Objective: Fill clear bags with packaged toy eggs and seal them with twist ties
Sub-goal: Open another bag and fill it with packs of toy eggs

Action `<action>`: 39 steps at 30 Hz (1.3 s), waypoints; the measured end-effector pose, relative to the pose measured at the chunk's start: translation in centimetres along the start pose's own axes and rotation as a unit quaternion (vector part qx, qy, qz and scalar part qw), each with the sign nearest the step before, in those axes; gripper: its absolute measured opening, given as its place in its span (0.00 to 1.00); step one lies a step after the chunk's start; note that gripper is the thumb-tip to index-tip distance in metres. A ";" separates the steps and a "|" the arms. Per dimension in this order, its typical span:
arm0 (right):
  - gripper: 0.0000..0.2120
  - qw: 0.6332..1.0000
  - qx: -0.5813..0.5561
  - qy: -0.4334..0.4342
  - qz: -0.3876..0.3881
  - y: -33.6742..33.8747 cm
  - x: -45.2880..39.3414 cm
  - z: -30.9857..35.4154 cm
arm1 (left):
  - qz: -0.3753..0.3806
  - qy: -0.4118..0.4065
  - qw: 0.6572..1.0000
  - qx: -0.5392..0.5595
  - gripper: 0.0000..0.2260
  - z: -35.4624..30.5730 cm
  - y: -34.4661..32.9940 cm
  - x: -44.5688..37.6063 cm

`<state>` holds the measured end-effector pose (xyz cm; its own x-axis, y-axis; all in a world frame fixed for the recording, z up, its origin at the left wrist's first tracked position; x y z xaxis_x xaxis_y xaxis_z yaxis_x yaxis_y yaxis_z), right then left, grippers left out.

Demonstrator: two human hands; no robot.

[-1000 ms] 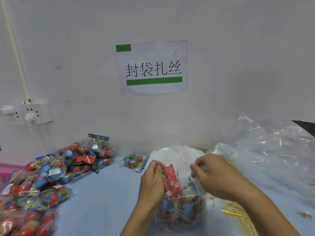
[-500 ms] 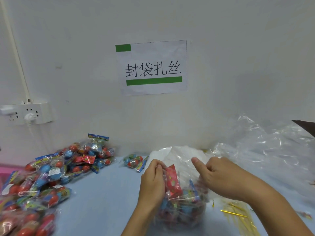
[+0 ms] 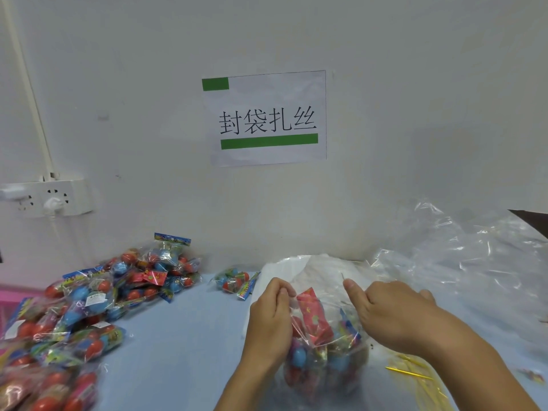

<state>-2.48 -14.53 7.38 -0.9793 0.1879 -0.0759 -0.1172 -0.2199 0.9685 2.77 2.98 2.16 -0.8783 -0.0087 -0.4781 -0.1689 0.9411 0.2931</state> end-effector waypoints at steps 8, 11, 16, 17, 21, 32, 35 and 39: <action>0.23 0.999 -0.025 -0.017 -0.013 -0.1 -0.2 -0.3 | 0.008 -0.005 1.000 0.015 0.13 -0.1 -0.1 0.0; 0.24 0.999 -0.038 -0.015 -0.008 0.0 -0.3 -0.3 | 0.010 -0.003 1.000 0.012 0.13 0.0 -0.2 0.0; 0.21 0.998 -0.062 0.004 -0.009 0.5 -0.2 -0.3 | 0.011 -0.001 1.000 0.016 0.13 0.0 -0.2 -0.1; 0.22 0.998 -0.062 0.007 -0.013 0.5 -0.2 -0.5 | 0.012 -0.001 1.000 0.016 0.13 0.0 -0.1 -0.1; 0.18 0.995 -0.094 0.022 0.002 0.6 -0.2 -0.7 | 0.017 -0.003 1.000 0.014 0.13 -0.1 -0.1 0.0; 0.19 0.997 -0.045 -0.008 0.065 0.6 0.5 -0.6 | 0.035 -0.001 0.999 0.022 0.14 -0.2 -0.5 0.1; 0.15 0.996 -0.043 -0.007 0.078 0.5 0.6 0.0 | 0.034 -0.002 0.999 0.022 0.14 -0.1 -0.4 0.1; 0.17 0.986 -0.095 -0.019 0.137 0.6 1.0 -0.6 | 0.032 -0.012 0.999 0.013 0.14 0.1 -0.5 0.0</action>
<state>-3.61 -15.04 7.79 -0.9718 0.1319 0.1955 0.1188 -0.4422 0.8890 2.92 2.53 1.97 -0.8763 0.0600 -0.4781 -0.1003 0.9478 0.3027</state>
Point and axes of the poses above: each hand's wrist, its own x-axis away from the middle knuckle, its own y-axis out of the back of the hand, z = x × y, the point moved 4 cm from there along -x, towards the middle knuckle, and after that the axes turned 4 degrees about -y, right-handed, at the moved point
